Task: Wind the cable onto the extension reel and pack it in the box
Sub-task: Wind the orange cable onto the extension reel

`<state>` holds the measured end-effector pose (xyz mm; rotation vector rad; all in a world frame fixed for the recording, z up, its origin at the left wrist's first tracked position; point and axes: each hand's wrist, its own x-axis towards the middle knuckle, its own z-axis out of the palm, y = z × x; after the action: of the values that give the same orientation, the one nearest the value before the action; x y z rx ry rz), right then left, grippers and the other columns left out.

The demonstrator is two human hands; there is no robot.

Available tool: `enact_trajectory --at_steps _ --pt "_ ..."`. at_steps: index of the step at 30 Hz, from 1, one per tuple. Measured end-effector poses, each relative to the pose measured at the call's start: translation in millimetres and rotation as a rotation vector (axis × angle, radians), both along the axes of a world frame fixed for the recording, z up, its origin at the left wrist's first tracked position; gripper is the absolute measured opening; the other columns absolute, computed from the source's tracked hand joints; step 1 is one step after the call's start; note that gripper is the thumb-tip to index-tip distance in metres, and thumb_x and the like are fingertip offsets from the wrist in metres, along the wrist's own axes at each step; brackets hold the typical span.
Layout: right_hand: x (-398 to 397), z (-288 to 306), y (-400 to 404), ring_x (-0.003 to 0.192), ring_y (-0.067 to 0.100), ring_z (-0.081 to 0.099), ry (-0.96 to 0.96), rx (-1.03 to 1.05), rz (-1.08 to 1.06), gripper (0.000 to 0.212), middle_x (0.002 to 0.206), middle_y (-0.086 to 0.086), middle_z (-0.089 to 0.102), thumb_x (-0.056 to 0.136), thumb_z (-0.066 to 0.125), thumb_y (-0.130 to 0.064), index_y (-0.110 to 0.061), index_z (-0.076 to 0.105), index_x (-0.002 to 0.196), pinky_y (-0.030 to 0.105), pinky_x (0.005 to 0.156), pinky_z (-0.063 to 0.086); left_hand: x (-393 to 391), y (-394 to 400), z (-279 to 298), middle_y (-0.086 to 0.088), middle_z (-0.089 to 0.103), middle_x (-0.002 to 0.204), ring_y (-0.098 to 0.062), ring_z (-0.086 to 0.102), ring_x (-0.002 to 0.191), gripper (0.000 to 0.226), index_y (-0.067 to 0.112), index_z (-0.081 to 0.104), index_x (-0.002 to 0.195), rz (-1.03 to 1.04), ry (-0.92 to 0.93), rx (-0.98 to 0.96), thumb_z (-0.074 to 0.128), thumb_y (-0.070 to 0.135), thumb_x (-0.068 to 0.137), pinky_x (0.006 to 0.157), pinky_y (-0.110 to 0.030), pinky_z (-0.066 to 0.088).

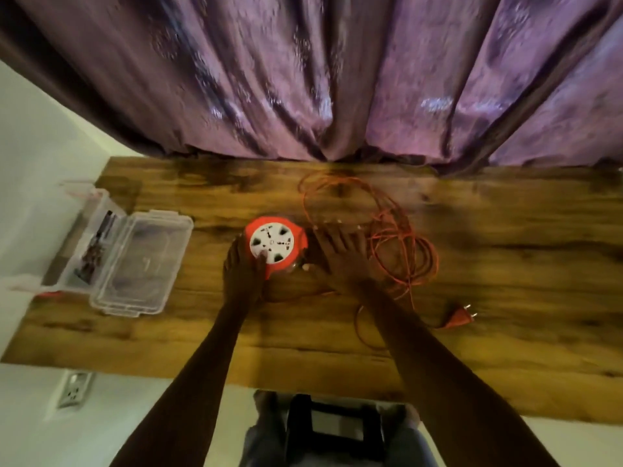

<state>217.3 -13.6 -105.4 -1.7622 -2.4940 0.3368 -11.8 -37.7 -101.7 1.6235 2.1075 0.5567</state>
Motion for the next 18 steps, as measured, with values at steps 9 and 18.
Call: enact_trajectory --at_steps 9,18 --pt "24 -63 50 0.144 0.036 0.032 -0.035 0.123 -0.214 0.08 0.157 0.009 0.037 0.089 0.027 -0.076 -0.026 0.037 0.151 0.061 0.116 0.012 17 49 -45 -0.022 0.048 0.15 -0.039 0.043 0.14 0.061 0.001 0.042 0.148 0.019 0.104 0.241 0.045 0.04 0.102 0.118 -0.049 0.029" --pt "40 -77 86 0.145 0.037 0.026 -0.105 0.279 -0.32 0.06 0.161 0.006 0.028 0.1 0.023 -0.059 -0.032 0.027 0.153 0.062 0.114 0.012 7 95 -66 -0.016 0.067 0.131 -0.033 0.06 0.122 0.04 0.012 0.064 0.13 0.071 -0.148 0.478 0.043 0.036 0.106 0.105 -0.042 0.046"
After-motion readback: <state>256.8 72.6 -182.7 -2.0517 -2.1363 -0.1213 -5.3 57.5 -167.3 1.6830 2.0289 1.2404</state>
